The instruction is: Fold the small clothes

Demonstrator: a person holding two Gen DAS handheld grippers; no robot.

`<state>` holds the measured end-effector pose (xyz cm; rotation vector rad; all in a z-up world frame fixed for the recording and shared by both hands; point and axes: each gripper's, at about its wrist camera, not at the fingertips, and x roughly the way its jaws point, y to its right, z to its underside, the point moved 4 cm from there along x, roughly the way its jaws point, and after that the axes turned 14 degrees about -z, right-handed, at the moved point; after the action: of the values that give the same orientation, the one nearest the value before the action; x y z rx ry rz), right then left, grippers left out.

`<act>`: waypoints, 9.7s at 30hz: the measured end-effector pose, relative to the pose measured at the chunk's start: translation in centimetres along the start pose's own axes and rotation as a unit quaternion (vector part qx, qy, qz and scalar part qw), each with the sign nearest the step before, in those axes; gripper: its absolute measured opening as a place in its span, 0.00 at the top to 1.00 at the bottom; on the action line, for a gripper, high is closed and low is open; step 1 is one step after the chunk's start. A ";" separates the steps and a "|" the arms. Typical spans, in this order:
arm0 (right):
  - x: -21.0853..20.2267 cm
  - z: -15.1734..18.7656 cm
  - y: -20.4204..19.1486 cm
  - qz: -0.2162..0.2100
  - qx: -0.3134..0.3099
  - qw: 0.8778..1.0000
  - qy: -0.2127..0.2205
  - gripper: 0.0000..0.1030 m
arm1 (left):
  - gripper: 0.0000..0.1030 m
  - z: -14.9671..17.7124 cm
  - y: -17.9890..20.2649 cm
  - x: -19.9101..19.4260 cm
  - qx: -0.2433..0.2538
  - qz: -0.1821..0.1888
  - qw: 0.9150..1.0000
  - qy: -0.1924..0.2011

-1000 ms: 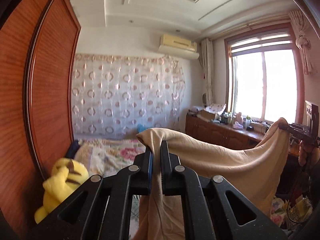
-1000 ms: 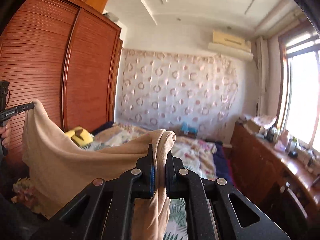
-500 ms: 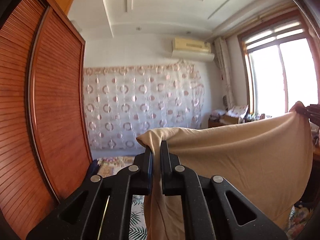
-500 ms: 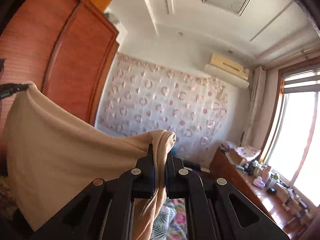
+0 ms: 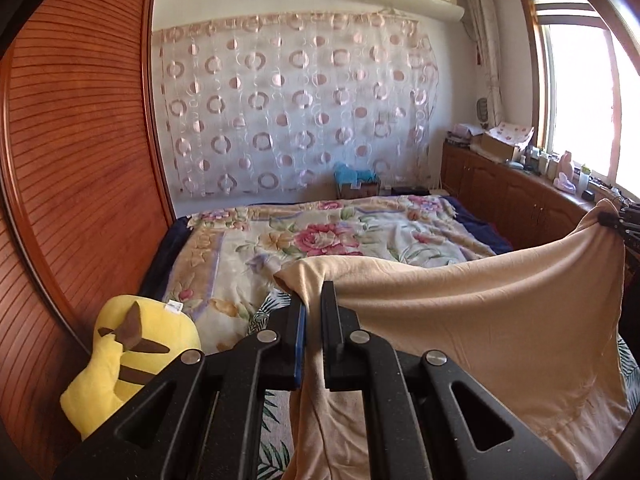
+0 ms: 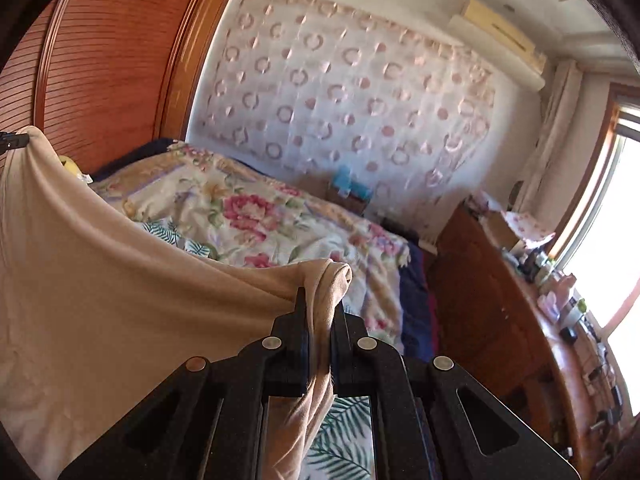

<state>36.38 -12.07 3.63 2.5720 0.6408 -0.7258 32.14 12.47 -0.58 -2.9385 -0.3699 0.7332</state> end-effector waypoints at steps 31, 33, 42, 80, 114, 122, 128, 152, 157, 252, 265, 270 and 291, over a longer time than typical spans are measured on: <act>1.4 1.8 7.4 -0.048 0.121 0.988 -0.088 0.58 | 0.19 5.5 1.3 5.2 0.020 0.078 0.990 -0.112; -0.5 2.4 7.3 -0.056 0.135 0.986 -0.080 0.56 | 0.19 6.4 1.8 4.1 0.027 0.093 0.988 -0.118; -8.9 7.2 4.2 -0.101 0.166 0.977 -0.086 0.55 | 0.19 11.8 5.1 1.6 0.092 0.108 0.976 -0.167; -10.6 10.3 2.0 -0.104 0.184 0.973 -0.095 0.50 | 0.28 13.6 2.4 0.6 0.018 0.072 0.974 -0.214; -10.0 10.1 2.0 -0.107 0.183 0.973 -0.096 0.45 | 0.92 14.2 0.7 2.3 -0.021 0.031 0.969 -0.246; -10.1 10.1 2.0 -0.107 0.183 0.973 -0.096 0.45 | 0.88 14.5 0.5 2.7 -0.039 0.035 0.969 -0.242; -10.2 10.3 3.2 -0.131 0.221 0.963 -0.081 0.46 | 0.94 14.4 0.6 2.4 -0.029 0.031 0.972 -0.231; -15.7 7.1 2.6 -0.108 0.187 0.976 0.005 0.99 | 0.95 9.1 -1.5 -2.5 -0.069 0.055 0.987 -0.133; -17.7 7.6 2.2 -0.103 0.187 0.977 0.025 0.99 | 0.95 8.3 -1.7 -4.4 -0.071 0.065 0.989 -0.115; -19.3 23.8 -9.0 -0.134 0.158 0.978 -0.034 0.41 | 0.93 17.4 -1.2 -19.9 -0.059 0.079 0.993 -0.059; -22.6 24.0 -7.0 -0.129 0.186 0.974 0.004 0.41 | 0.94 9.7 9.9 -22.7 0.012 0.201 0.979 0.007; -24.4 23.9 -6.2 -0.123 0.188 0.974 0.023 0.41 | 0.94 7.4 14.5 -23.8 0.046 0.238 0.970 0.022; -27.9 25.9 -2.5 -0.094 0.207 0.973 0.043 0.41 | 0.88 8.3 25.9 -27.1 0.157 0.329 0.931 -0.016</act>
<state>3.83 -31.27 -1.69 2.9636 0.8464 -0.8944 10.51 -19.23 0.62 -2.7146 0.7050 0.8012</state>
